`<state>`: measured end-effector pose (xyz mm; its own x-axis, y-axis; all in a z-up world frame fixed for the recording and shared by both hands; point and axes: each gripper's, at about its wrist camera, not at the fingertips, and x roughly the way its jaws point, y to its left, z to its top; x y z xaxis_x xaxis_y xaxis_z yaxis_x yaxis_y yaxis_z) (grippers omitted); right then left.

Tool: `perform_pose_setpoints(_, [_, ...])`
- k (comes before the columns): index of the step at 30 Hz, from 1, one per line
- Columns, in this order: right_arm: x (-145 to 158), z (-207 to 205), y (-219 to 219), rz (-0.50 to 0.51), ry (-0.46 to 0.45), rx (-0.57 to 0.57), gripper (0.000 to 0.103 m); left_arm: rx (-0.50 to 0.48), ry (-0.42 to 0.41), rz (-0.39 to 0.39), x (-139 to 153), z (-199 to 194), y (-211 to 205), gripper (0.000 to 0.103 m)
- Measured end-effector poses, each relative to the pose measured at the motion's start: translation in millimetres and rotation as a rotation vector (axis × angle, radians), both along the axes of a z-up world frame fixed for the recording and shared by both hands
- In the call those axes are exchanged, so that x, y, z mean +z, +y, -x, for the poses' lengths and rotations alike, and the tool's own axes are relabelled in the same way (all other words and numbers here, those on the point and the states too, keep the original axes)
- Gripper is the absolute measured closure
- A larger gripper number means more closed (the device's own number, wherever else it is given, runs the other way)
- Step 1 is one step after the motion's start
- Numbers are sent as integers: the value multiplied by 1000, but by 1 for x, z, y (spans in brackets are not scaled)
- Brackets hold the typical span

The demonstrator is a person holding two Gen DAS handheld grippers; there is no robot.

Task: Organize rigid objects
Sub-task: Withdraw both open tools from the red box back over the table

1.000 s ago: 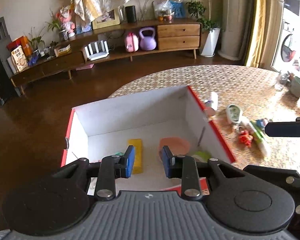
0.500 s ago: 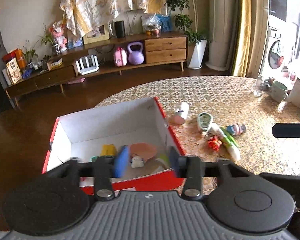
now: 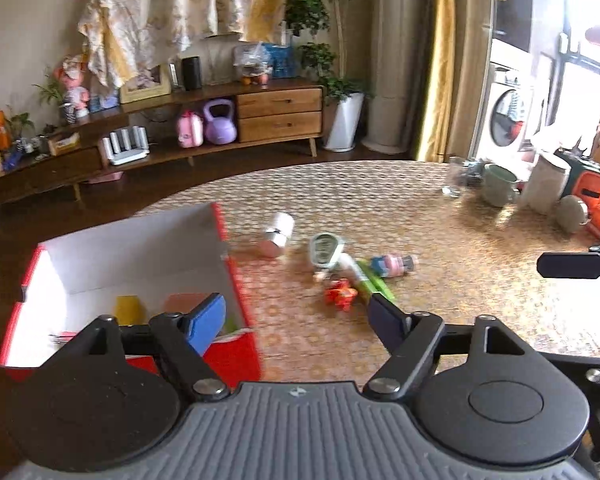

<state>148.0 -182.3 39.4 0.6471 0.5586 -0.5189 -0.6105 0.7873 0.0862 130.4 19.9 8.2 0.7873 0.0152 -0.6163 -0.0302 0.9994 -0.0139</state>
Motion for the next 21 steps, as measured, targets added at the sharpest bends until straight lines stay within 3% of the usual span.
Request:
perform_pose_setpoints(11, [-24,-39,-46,37,27,-102,0,-44,23,81,-33,-28,-34,18])
perform_pose_setpoints(13, [-30,-50,-47,55,31,-98,0,-43,27,93,-40,-33,-38,17])
perform_pose_setpoints(16, [-39,-64,-45,87,25,-95,0,-31,37,114,-48,-42,-42,7])
perform_pose_setpoints(21, [-51,-100,-41,82,63,-112,1,8,33,133,-63,-55,-45,6])
